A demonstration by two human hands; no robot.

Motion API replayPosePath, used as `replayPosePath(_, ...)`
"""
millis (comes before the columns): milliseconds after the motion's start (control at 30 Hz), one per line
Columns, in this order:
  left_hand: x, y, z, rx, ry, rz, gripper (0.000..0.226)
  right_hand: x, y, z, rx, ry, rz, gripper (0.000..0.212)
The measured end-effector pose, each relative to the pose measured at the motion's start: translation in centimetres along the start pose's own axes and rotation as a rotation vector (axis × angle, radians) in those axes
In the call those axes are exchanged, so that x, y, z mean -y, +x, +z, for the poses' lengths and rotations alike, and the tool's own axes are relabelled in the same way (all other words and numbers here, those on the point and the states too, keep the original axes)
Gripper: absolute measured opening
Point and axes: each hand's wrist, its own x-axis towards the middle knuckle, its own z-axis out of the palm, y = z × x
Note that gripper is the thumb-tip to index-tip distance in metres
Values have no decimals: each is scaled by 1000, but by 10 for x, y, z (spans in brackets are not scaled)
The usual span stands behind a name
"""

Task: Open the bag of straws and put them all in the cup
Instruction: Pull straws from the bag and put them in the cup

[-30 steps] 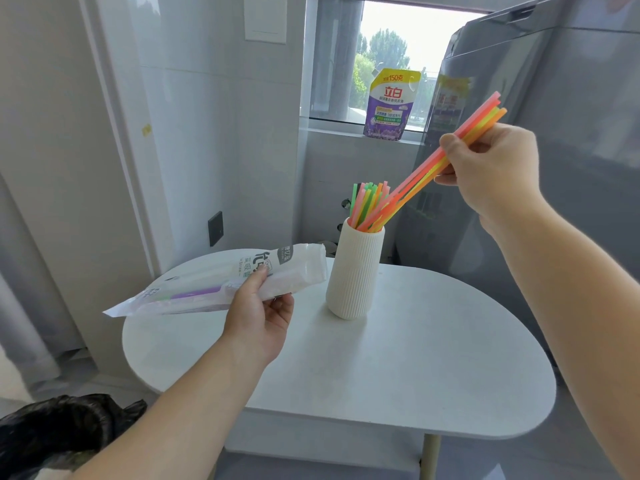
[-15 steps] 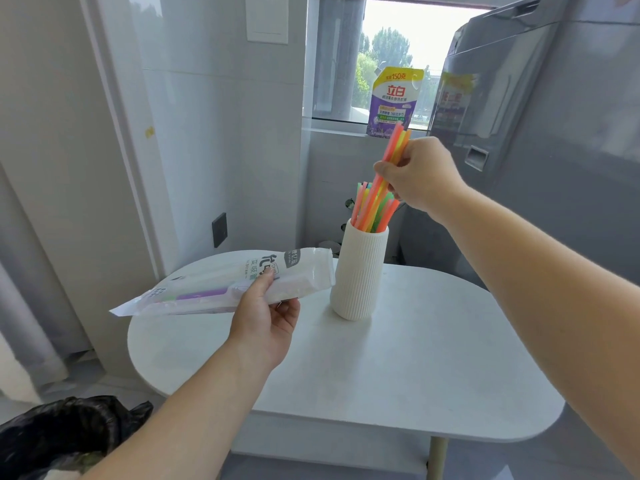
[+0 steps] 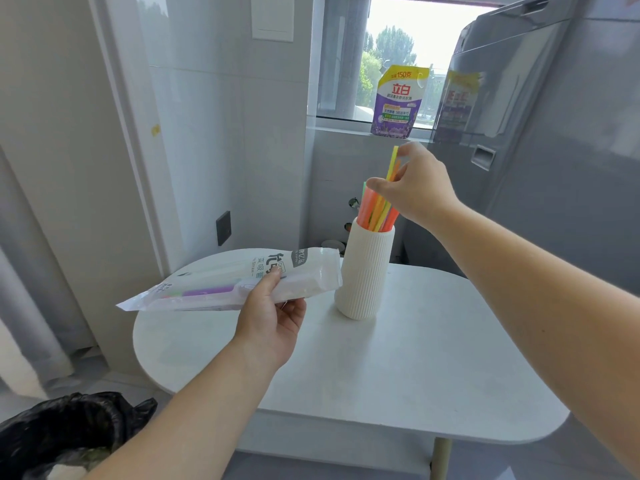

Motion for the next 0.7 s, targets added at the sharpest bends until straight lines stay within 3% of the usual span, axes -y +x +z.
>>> replayPosePath(67,0,0,0,3,0,2,13,0,0,-1,-5,15,-36,82)
replayPosePath(133,0,0,0,5,7,3,14,0,1,0,-5,-15,-109,86)
replayPosePath(233,0,0,-1,8,10,7,16,1,2,3,71,-139,-203,70)
replayPosePath(400,1,-2,0,21,8,18,24,0,-6,7,269,-361,-205,42)
replayPosePath(600,0,-2,0,16,9,5,16,-3,-10,8,282,-327,-206,66)
replayPosePath(700,0,-2,1,24,11,5,17,-6,-7,12,357,-487,-230,68)
